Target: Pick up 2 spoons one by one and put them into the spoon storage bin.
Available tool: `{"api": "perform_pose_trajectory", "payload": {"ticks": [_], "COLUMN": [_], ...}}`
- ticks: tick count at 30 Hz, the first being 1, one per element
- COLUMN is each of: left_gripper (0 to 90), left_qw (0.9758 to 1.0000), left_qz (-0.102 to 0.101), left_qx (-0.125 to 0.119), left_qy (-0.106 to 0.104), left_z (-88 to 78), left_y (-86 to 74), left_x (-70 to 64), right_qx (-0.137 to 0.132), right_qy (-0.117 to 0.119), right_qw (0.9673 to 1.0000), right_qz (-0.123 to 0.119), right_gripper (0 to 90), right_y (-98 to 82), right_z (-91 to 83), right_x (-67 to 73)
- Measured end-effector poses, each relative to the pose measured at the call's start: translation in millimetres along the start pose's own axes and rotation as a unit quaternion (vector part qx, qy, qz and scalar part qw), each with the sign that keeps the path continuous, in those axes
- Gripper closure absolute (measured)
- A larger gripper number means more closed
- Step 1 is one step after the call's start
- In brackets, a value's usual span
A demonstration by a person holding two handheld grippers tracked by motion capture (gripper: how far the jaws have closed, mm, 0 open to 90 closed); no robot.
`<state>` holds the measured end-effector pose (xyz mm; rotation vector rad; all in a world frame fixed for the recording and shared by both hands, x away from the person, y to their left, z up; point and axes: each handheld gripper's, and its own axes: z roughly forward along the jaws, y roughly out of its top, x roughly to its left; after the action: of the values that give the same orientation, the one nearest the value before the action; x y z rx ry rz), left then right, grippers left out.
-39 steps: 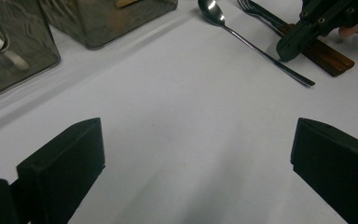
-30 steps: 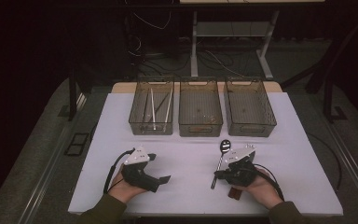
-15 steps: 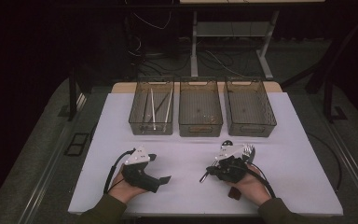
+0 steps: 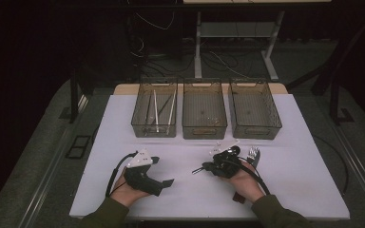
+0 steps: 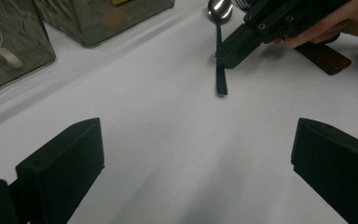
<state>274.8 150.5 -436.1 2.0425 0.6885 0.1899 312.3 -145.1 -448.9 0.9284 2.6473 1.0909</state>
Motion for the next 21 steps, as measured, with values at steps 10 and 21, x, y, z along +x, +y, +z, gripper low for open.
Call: {"api": "perform_pose_trajectory", "payload": {"ticks": [10,21], "left_gripper": [1.2,1.3], "left_qw": [1.0,1.0], "left_qz": [0.001,0.002], "left_qx": [0.001,0.006], "left_qy": [0.002,0.007], "left_z": [1.8,4.3], "left_y": [-2.5,-3.4], "left_x": [2.1,1.2], "right_qx": [-0.003,-0.047], "right_qy": [-0.001,0.015], "right_qw": [1.0,0.9975], "right_qz": [0.006,0.049], "right_gripper": [90.0,63.2], "right_y": [11.7,10.5], "right_z": [10.4,-29.5], "right_x": [-7.3,-38.4]}}
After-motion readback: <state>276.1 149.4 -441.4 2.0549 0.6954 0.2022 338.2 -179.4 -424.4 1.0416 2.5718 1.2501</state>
